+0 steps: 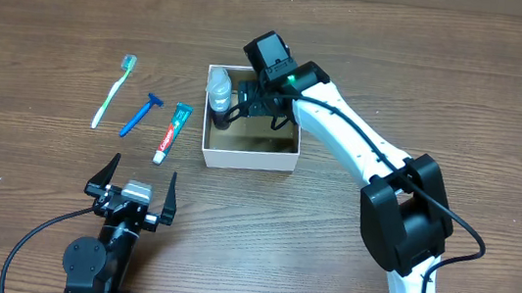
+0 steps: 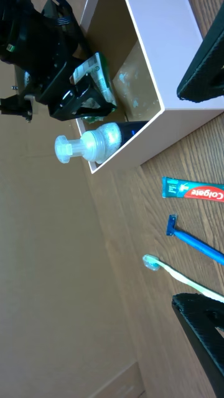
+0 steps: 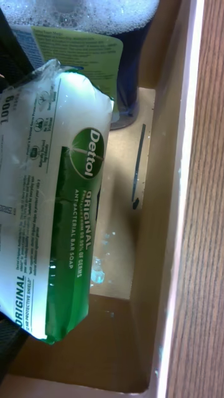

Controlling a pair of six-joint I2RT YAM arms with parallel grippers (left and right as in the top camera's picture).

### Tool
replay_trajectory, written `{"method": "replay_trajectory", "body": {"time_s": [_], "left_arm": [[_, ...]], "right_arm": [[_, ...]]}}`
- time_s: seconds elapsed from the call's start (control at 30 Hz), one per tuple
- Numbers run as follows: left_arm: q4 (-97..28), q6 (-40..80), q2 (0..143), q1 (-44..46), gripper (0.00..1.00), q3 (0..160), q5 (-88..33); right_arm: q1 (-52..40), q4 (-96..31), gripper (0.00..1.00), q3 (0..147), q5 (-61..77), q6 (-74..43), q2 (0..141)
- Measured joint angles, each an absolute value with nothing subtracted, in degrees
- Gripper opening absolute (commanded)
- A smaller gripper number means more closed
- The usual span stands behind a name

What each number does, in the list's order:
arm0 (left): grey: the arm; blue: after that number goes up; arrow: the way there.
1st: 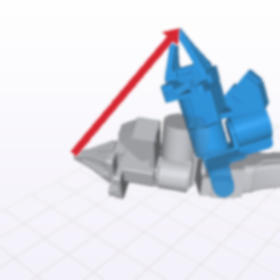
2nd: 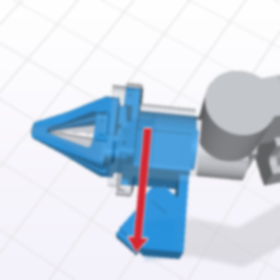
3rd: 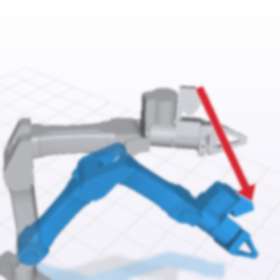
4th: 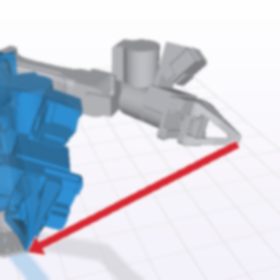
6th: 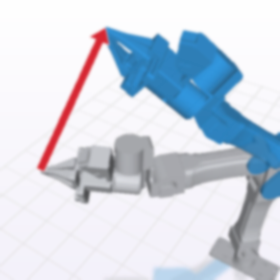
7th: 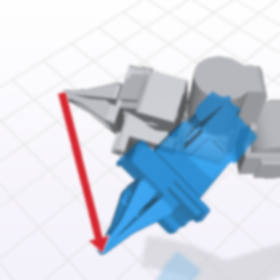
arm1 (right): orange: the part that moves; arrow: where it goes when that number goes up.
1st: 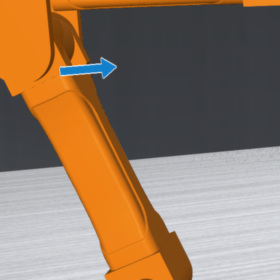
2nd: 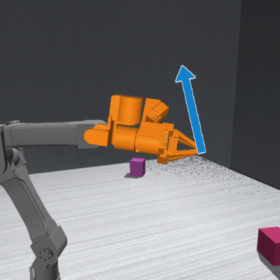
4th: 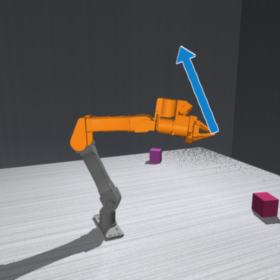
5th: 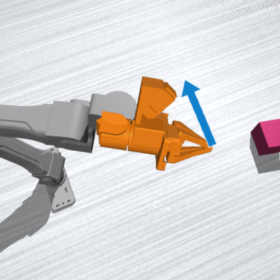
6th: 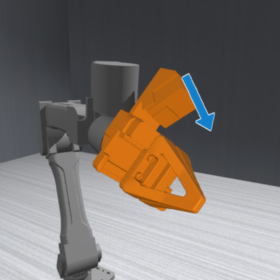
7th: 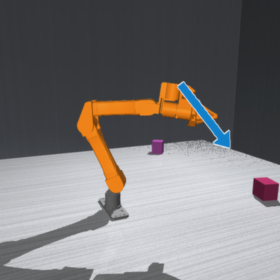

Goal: Pack container
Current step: 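Open the right gripper to drop the soap beside the bottle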

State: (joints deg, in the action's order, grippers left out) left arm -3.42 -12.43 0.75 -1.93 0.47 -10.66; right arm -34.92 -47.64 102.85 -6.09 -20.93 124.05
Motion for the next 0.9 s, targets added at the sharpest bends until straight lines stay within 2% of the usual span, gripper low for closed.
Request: {"method": "replay_trajectory", "body": {"time_s": [0.5, 0.57, 0.7, 0.8, 0.9], "left_arm": [[-3.4, -12.4, 0.8, -1.9, 1.0, 0.5, -10.7], [-3.4, -12.4, 0.8, -1.9, 1.0, 0.5, -10.6], [-3.4, -12.4, 0.8, -1.9, 1.0, 0.5, -10.6], [-3.4, -12.4, 0.8, -1.9, 1.0, 0.5, -10.6], [-3.4, -12.4, 0.8, -1.9, 1.0, 0.5, -10.7]], "right_arm": [[-35.0, -47.0, 0.85, 102.8, -6.2, -18.2, 124.3], [-35.0, -46.7, 0.88, 102.8, -6.2, -17.8, 124.3], [-35.0, -46.6, 0.89, 102.8, -6.2, -17.2, 124.4], [-35.0, -46.5, 0.96, 102.8, -6.2, -16.7, 124.4], [-35.1, -46.3, 0.96, 102.8, -6.1, -16.5, 124.4]]}}
